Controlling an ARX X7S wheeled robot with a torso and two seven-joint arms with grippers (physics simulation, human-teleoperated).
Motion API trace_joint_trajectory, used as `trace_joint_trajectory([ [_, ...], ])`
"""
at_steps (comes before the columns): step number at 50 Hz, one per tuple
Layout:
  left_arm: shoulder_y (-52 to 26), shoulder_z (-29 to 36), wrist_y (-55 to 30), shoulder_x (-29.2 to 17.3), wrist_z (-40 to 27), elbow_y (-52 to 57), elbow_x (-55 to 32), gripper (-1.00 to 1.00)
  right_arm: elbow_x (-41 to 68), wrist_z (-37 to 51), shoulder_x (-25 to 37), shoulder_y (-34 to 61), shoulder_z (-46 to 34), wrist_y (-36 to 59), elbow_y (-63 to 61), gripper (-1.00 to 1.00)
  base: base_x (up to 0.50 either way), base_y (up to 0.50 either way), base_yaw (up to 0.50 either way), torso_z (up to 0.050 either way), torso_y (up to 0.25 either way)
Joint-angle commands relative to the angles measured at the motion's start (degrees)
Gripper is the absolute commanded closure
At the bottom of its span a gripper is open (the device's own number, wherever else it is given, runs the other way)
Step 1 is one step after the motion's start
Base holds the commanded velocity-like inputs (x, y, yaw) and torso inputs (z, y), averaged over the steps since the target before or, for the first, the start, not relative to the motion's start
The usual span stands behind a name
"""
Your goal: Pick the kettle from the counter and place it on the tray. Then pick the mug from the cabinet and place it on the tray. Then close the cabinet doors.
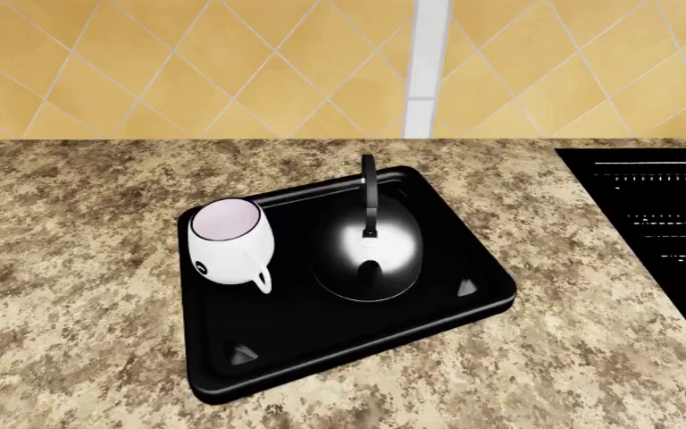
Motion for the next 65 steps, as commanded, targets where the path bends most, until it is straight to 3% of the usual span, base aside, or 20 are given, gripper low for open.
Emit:
trace_joint_trajectory([
  [1, -9.8, -3.4, -8.8, 26.8, 29.4, -12.3, 45.3, -1.0, 4.6, 0.0, 1.3, -1.5, 5.7, -0.3, 0.0, -1.0, 0.0, 0.0, 0.0, 0.0, 0.0],
  [5, -9.8, -7.4, -8.8, 35.4, 39.7, -14.5, 61.4, -1.0, 6.6, 0.0, 2.5, -1.3, 7.1, -1.1, 0.0, -1.0, 0.0, 0.0, 0.0, 0.0, 0.0],
  [12, -9.8, -5.3, -1.4, 35.5, 30.6, -18.2, 46.1, -1.0, 9.8, 0.0, 2.6, -2.8, 11.2, -0.4, 0.0, -1.0, 0.0, 0.0, 0.0, 0.0, 0.0],
  [17, -9.8, -8.4, 6.3, 35.4, 16.7, -26.2, 18.1, -1.0, 11.1, 0.0, 2.8, -3.0, 12.4, -0.5, 0.0, -1.0, 0.0, 0.0, 0.0, 0.0, 0.0],
  [20, -9.8, -7.3, 8.8, 35.4, 14.2, -29.4, 7.6, -1.0, 11.3, 0.0, 2.2, -3.1, 12.7, 0.0, 0.0, -1.0, 0.0, 0.0, 0.0, 0.003, 0.0],
  [27, -9.8, -2.6, 13.3, 35.5, 13.8, -32.0, -1.1, -1.0, 11.8, 0.0, 2.0, -1.8, 11.7, -0.3, 0.0, -1.0, 0.0, 0.0, 0.0, 0.0, 0.0],
  [40, -9.8, 5.5, 14.8, 35.5, 16.5, -36.1, -3.0, -1.0, 16.7, 0.0, 7.5, 5.6, 9.0, -5.6, 0.0, -1.0, 0.0, 0.0, 0.0, 0.0, 0.001],
  [47, -9.8, 8.8, 11.5, 35.5, 20.2, -38.1, 1.7, -1.0, 19.5, 0.0, 11.5, 11.0, 6.6, -9.3, 0.0, -1.0, 0.0, 0.0, 0.0, 0.0, 0.0],
  [55, -9.8, 13.7, 8.7, 35.5, 22.6, -39.5, 0.5, -1.0, 22.4, 0.0, 15.1, 17.0, 3.9, -13.1, 0.0, -1.0, 0.0, 0.0, 0.0, 0.0, 0.0],
  [65, -6.2, 21.0, 6.0, 33.9, 24.5, -35.4, -2.3, -1.0, 23.2, 0.0, 14.6, 15.4, 6.1, -12.3, 0.0, -1.0, 0.0, 0.0, 0.0, 0.0, 0.0],
])
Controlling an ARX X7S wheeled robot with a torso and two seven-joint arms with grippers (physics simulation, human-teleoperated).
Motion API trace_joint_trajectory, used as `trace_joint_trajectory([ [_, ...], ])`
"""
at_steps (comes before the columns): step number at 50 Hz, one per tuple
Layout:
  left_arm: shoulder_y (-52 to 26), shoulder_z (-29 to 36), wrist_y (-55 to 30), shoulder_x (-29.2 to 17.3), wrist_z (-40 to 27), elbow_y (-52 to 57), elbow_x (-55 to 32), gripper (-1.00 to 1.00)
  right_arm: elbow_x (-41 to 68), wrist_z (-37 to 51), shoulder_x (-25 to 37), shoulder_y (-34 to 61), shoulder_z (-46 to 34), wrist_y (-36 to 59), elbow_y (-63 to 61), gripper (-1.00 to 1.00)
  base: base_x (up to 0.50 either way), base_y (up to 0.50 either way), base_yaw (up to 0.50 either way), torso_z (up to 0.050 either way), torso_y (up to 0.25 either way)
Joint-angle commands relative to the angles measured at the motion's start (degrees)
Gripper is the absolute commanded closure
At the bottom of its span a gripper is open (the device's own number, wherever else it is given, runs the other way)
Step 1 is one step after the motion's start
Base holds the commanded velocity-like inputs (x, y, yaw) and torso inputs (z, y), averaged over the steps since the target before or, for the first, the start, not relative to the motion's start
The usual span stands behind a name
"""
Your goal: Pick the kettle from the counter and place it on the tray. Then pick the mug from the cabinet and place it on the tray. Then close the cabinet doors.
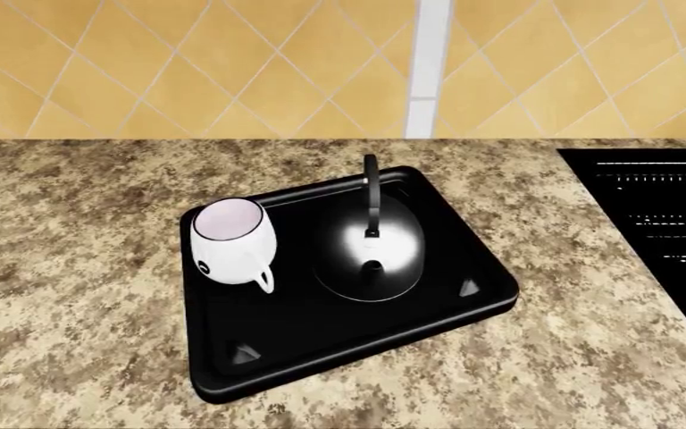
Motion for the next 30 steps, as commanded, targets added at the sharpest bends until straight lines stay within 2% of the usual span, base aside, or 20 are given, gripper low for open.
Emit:
trace_joint_trajectory([
  [1, 4.2, 13.3, -5.8, 1.9, 6.1, 2.2, -18.9, -1.0, 1.8, 0.0, 1.1, 1.3, 0.5, -1.1, 0.0, -1.0, 0.0, 0.0, 0.0, 0.0, 0.0],
  [11, 10.5, 22.6, -10.6, -1.0, 7.5, 8.6, -17.0, -1.0, 2.3, 0.0, -0.2, -2.2, 4.4, 0.6, 0.0, -1.0, 0.0, 0.0, 0.0, 0.0, 0.0],
  [21, 16.2, 31.5, -10.6, -5.0, 10.1, 13.3, -11.6, -1.0, 2.0, 0.0, -2.2, -5.5, 6.9, 2.9, 0.0, -1.0, 0.0, 0.0, 0.0, 0.0, 0.0],
  [30, 19.3, 35.5, -10.0, -7.0, 11.0, 14.7, -9.0, -1.0, 1.4, 0.0, -3.2, -6.6, 7.1, 3.8, 0.0, -1.0, 0.0, 0.0, 0.0, 0.0, 0.0],
])
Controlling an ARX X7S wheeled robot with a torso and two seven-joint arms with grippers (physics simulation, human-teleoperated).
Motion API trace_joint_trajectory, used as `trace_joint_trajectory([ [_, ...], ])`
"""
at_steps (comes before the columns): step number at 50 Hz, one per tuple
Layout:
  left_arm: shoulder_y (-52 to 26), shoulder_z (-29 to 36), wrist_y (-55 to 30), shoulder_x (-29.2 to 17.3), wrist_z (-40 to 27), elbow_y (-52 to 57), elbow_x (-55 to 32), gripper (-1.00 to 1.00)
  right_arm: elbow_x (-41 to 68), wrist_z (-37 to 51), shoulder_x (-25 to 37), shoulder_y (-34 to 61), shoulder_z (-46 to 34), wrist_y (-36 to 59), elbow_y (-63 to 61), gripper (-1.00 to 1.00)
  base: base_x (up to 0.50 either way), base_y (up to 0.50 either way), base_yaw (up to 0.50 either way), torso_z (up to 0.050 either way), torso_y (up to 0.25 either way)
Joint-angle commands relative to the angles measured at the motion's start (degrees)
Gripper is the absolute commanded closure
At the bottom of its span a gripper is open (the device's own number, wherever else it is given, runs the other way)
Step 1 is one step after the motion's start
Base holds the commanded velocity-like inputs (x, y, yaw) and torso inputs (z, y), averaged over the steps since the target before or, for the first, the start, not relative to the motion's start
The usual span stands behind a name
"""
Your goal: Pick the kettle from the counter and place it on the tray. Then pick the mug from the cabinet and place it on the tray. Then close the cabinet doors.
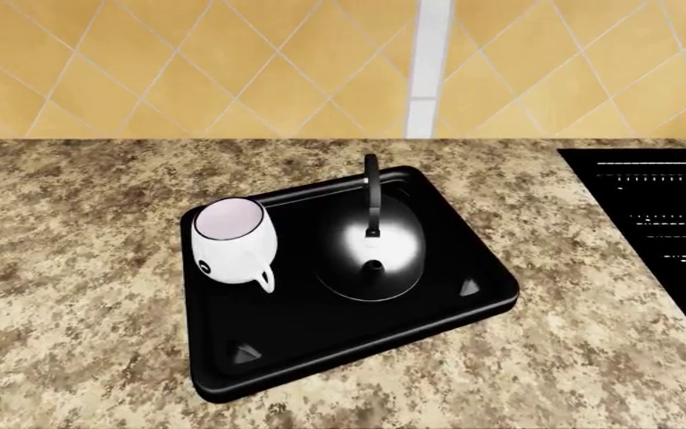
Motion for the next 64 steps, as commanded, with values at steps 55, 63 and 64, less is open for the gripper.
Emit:
trace_joint_trajectory([
  [55, 2.3, -24.0, -0.6, -14.7, -16.4, 10.1, -37.0, -1.0, -9.2, 0.0, -7.2, 3.4, -12.1, 1.0, 0.0, -1.0, 0.0, 0.0, 0.0, 0.0, 0.0],
  [63, 2.3, -28.4, -1.2, -17.5, -23.4, 14.9, -46.3, -1.0, -10.9, 0.0, -6.8, 5.7, -16.0, -0.4, 0.0, -1.0, 0.0, 0.0, 0.0, 0.0, 0.0],
  [64, 2.4, -28.8, -1.1, -17.9, -24.1, 15.4, -47.1, -1.0, -10.9, 0.0, -6.6, 5.8, -16.1, -0.6, 0.0, -1.0, 0.0, 0.0, 0.0, 0.0, 0.0],
])
